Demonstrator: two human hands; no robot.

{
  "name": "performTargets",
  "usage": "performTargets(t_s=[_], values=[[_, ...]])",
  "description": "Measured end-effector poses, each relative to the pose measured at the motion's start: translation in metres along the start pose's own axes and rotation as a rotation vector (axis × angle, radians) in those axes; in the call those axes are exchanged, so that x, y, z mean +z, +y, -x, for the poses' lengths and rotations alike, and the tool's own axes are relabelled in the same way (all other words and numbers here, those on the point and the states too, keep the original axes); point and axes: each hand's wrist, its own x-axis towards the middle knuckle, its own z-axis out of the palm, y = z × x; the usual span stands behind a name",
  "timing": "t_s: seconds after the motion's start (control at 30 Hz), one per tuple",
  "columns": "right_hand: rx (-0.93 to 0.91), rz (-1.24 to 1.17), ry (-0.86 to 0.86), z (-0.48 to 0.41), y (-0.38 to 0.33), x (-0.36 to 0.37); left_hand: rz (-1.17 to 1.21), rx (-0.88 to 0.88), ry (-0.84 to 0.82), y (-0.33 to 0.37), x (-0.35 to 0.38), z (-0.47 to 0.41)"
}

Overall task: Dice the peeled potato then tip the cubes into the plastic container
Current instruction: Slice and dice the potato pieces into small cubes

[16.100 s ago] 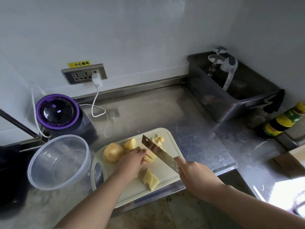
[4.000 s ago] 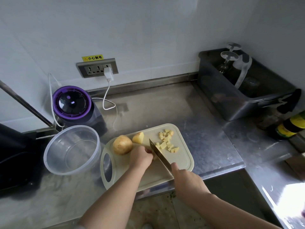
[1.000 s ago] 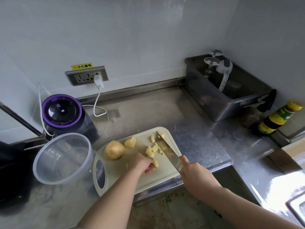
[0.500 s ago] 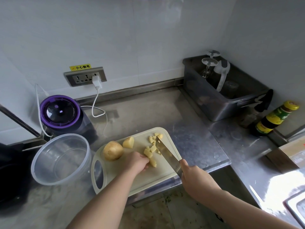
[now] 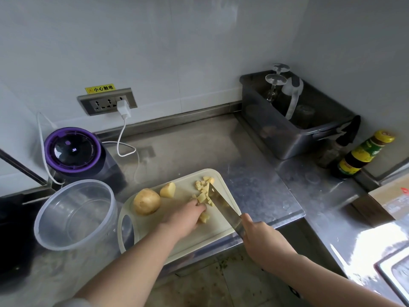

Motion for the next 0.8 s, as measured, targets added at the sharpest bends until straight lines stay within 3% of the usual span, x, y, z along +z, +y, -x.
performTargets(t_s=[0.17,0.43,0.57,0.8], values=[[-0.015,-0.002,0.007,-0.002,0.001,0.003,-0.104,0.074,-0.026,0.003,0.0,-0.01],[-0.036,0.096,0.003,0.001,0.006,0.012,0.03,-0.157,0.101,0.024,0.015,-0.01],[-0.061,0.13,0.003,0.002,0.006,0.014,0.102,-0.221,0.192,0.026,0.019,-0.002],[-0.076,0.19,0.02,0.005,0.013,0.016,0.198,-0.291,0.208,0.024,0.021,0.003]])
